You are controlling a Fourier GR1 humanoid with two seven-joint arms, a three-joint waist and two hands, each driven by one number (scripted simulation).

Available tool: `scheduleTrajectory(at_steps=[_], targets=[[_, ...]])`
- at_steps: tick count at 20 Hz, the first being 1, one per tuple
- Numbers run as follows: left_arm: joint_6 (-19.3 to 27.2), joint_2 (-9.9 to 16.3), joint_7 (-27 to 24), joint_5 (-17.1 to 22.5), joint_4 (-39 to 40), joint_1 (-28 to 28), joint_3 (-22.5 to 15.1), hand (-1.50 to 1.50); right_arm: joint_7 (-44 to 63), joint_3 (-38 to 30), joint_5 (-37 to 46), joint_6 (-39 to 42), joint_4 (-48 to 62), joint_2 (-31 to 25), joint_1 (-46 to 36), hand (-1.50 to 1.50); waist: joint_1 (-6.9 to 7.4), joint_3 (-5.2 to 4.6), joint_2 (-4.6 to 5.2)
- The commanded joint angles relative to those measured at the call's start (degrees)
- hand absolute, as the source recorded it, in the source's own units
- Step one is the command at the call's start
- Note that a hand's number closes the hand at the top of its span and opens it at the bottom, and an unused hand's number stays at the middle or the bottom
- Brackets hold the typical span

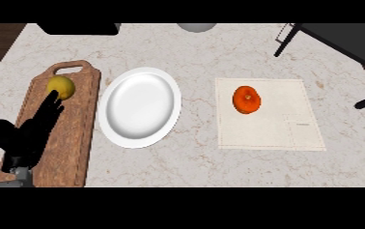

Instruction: Pick the eggplant from the placemat and place it in the tiered shelf

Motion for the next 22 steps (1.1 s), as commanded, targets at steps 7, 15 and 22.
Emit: scheduleTrajectory(at_steps=[7, 15, 22], targets=[[-1.3, 1.2, 1.3, 0.5, -1.8, 2.4, 1.7, 0.00, -0.3, -9.2, -11.0, 1.9, -10.3, -4.0, 1.6, -1.50, -1.74, -0.05, -0.65], [-0.5, 0.9, 2.2, 0.7, -1.9, 2.7, 3.2, 0.00, 11.0, -14.7, -16.9, 11.7, -27.4, -12.7, 9.5, -1.50, -3.33, -0.08, -1.08], [1.4, -0.9, 0.8, -0.4, -0.7, 3.5, 3.3, 0.00, 19.5, -25.6, -24.9, 29.8, -36.2, -24.8, 18.5, -1.50, -5.74, -0.03, -1.45]])
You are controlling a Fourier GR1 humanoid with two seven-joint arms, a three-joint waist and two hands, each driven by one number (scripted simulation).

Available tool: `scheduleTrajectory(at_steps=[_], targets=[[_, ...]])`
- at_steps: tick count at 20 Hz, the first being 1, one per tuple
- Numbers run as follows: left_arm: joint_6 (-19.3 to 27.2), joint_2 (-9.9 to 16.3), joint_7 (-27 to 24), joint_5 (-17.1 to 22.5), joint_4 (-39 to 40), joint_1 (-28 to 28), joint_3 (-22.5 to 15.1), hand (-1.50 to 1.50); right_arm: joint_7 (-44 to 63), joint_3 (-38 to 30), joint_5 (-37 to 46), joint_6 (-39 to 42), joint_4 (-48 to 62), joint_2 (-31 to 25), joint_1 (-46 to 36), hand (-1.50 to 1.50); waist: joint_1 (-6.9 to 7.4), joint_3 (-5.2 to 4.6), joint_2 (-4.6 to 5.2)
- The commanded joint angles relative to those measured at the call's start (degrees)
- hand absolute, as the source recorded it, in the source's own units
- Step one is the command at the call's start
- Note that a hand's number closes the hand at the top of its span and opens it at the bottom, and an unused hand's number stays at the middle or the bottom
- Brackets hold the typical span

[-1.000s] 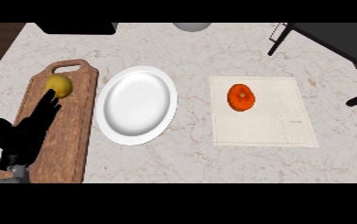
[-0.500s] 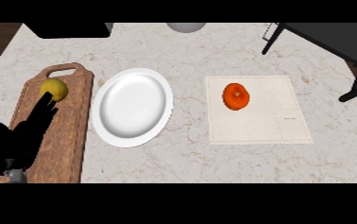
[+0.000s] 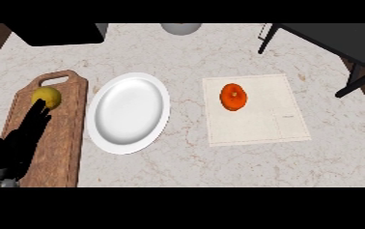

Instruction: Pick the eggplant from the placemat and place it in the tiered shelf

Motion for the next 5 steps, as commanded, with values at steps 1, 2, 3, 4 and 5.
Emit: scheduleTrajectory(at_steps=[1, 2, 3, 4, 5], targets=[[-1.1, 0.7, -1.3, 0.5, 0.1, 2.2, 1.2, 0.00, 3.7, -8.9, -5.2, 11.2, -3.8, -7.0, 7.4, -1.50, -0.64, 0.06, -0.05], [-2.1, 1.1, -1.3, 1.3, -1.4, 4.2, 1.4, 0.00, 3.6, -11.8, -6.2, 13.3, -4.6, -9.2, 8.2, -1.50, -0.75, 0.10, -0.27], [0.2, 0.0, 0.3, 0.4, -0.7, 2.1, 1.1, 0.00, 4.3, -14.2, -7.2, 15.4, -6.4, -9.2, 9.6, -1.50, -1.94, 0.14, -0.35], [-1.5, 0.9, -1.0, 1.4, 0.2, 3.6, 2.3, 0.00, 3.2, -17.9, -8.0, 18.1, -5.1, -10.5, 11.9, -1.50, -1.33, 0.15, -0.12], [1.1, -0.4, 1.5, 0.3, -1.5, 0.8, 0.9, 0.00, 3.1, -20.8, -8.1, 19.8, -6.1, -10.7, 13.7, -1.50, -1.65, 0.19, -0.05]])
